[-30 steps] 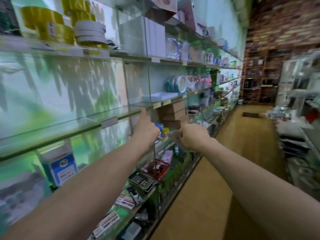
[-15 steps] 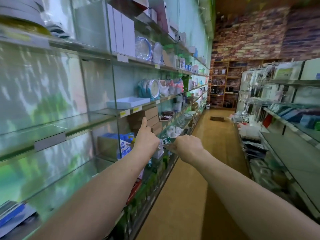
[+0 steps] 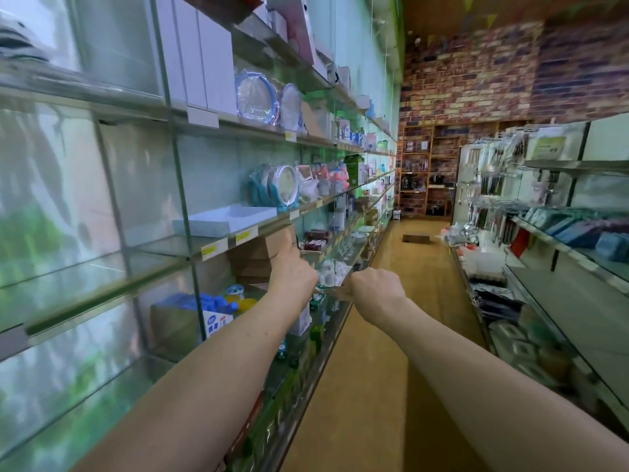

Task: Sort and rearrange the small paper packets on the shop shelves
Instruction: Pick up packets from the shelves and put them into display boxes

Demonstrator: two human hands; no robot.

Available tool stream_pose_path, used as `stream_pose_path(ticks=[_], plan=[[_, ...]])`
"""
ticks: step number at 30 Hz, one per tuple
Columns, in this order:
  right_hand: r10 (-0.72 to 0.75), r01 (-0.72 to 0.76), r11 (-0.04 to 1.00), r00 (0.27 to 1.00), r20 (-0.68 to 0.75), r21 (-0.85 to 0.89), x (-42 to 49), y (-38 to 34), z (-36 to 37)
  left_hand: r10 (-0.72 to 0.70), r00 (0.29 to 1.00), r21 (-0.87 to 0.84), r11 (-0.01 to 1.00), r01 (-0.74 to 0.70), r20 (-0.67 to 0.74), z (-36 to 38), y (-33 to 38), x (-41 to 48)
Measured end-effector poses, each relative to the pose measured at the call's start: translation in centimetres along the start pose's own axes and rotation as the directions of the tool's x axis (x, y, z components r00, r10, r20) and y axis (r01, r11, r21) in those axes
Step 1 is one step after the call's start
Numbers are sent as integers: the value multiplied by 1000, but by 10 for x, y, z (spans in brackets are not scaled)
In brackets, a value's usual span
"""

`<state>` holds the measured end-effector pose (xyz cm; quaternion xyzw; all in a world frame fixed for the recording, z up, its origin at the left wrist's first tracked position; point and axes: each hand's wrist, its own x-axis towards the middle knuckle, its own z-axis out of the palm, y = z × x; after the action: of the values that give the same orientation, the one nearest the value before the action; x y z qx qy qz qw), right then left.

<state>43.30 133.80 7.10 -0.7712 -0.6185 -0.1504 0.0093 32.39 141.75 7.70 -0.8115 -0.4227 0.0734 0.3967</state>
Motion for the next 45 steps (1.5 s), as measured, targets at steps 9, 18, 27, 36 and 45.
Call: stream_pose_path(ticks=[9,18,27,36,45], plan=[[-20,24,999,995,-95,46,69,44,24,-35,999,-10,999,35,17,9,9,76],[-129,140,989,979,-158,57,155,107,38,-160,987,-7,987,160,30,-10,22,157],[-256,280,958,933,-254,63,233,152,51,-302,952,-34,952,304,57,-19,25,215],[-329,382,919,879,-345,99,291,138,56,-419,900,118,906,406,123,-5,0,243],[-352,490,860,772,-529,144,376,99,63,-535,840,162,840,517,88,31,-51,280]])
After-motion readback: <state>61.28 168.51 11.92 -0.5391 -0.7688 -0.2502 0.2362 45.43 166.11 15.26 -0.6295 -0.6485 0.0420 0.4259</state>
